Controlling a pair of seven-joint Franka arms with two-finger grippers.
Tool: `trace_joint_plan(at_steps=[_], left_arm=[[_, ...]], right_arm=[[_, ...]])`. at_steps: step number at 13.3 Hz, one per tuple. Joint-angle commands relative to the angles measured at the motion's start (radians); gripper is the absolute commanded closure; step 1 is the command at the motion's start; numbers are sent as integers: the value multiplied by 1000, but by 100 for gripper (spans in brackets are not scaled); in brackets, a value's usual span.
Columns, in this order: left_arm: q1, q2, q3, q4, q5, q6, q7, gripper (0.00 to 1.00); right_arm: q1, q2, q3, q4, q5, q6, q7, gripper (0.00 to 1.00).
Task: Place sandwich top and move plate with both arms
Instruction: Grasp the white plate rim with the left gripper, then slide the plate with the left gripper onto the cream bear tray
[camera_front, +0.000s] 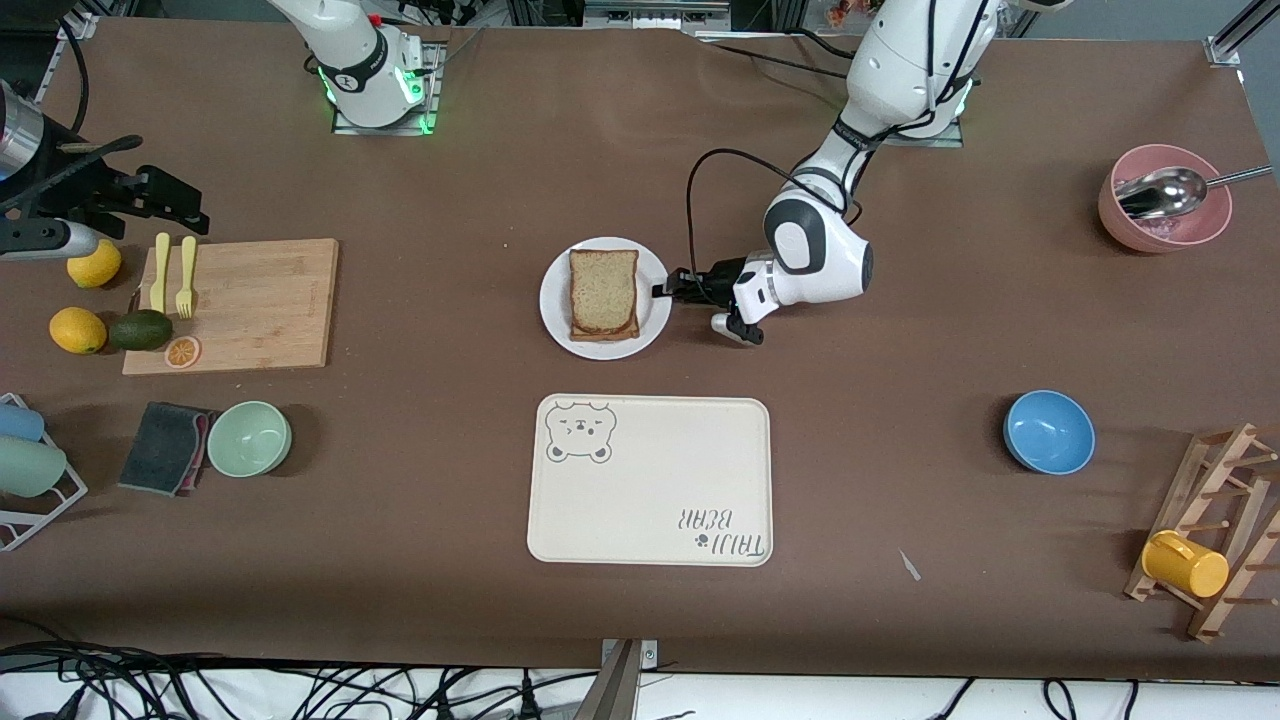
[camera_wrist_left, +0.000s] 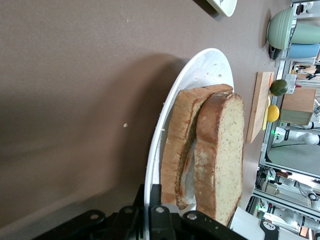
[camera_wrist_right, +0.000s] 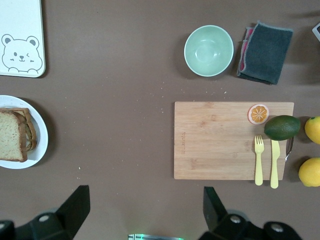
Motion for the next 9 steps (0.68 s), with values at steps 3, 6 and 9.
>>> trace_joint_plan(at_steps=[3,6,9], left_arm=[[-14,3,25,-3,-71,-41,38,100],[-11,-5,43,-3,-82,-93,39,100],[-5,-20,46,-5,-84,-127,39,100]], right_arm=[[-11,-10,9,-8,-1,5,-2,0],[-11,-10,9,-8,-1,6,-2,0],[-11,-10,9,-8,-1,6,-2,0]])
